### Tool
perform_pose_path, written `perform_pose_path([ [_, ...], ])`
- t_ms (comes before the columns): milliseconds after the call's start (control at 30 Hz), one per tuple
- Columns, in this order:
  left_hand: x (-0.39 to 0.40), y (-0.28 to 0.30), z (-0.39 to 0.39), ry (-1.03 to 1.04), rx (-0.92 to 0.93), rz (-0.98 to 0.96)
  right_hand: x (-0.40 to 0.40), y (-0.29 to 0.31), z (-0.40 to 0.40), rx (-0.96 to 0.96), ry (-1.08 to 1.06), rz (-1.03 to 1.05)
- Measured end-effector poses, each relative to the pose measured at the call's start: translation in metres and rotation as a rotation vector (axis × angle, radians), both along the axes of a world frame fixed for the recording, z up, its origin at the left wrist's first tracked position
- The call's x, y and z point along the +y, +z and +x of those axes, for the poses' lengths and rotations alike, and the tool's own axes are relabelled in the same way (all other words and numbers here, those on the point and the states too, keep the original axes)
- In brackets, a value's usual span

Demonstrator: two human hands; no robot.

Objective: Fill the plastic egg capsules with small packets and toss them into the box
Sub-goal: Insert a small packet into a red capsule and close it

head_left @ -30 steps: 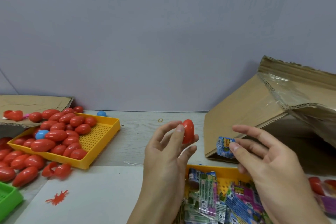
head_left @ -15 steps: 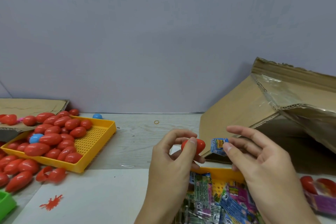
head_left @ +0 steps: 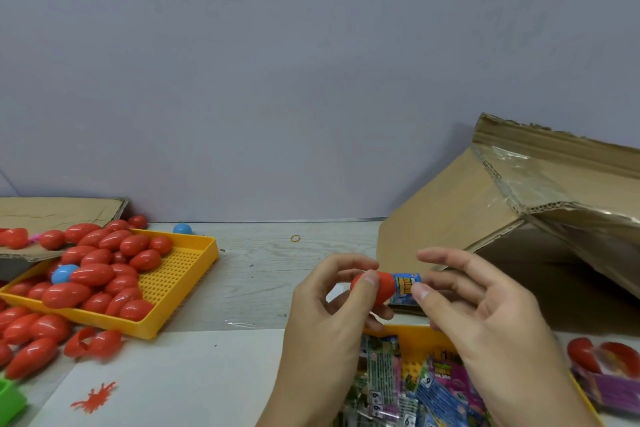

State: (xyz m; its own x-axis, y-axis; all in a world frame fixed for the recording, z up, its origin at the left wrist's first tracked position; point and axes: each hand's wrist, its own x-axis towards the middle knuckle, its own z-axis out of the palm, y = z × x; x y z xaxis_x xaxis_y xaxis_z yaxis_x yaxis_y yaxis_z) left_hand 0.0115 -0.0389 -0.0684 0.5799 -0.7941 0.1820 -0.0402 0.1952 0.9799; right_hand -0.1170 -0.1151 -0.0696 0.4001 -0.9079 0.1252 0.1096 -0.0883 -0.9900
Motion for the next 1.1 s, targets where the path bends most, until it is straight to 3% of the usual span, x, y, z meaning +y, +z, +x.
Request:
perform_pose_path([
  [267, -0.0028, -0.0044, -0.0010, -0.016, 0.054, 0.043, -0.0013, 0.0002, -0.0012, -0.010, -0.002, -0.015],
  [500, -0.0061, -0.0098, 0.0022, -0.072, 0.226, -0.019, -0.0002, -0.0002, 0.0013, -0.014, 0.003, -0.028],
  [667, -0.0024, -0.0097, 0.0019, -0.095, 0.088, 0.063, 0.0027, 0.0022, 0.0006, 0.057, -0.018, -0.086],
  [800, -0.0006, -0.0085, 0.0020, -0.092, 0.089, 0.076, 0.0042, 0.0031, 0.0000, 0.105, -0.029, -0.096],
  [1100, -0.0005, -0.0024, -0.0013, -0.080, 0.036, 0.098, 0.0050, 0.0056, 0.0002, 0.031, -0.020, -0.037],
])
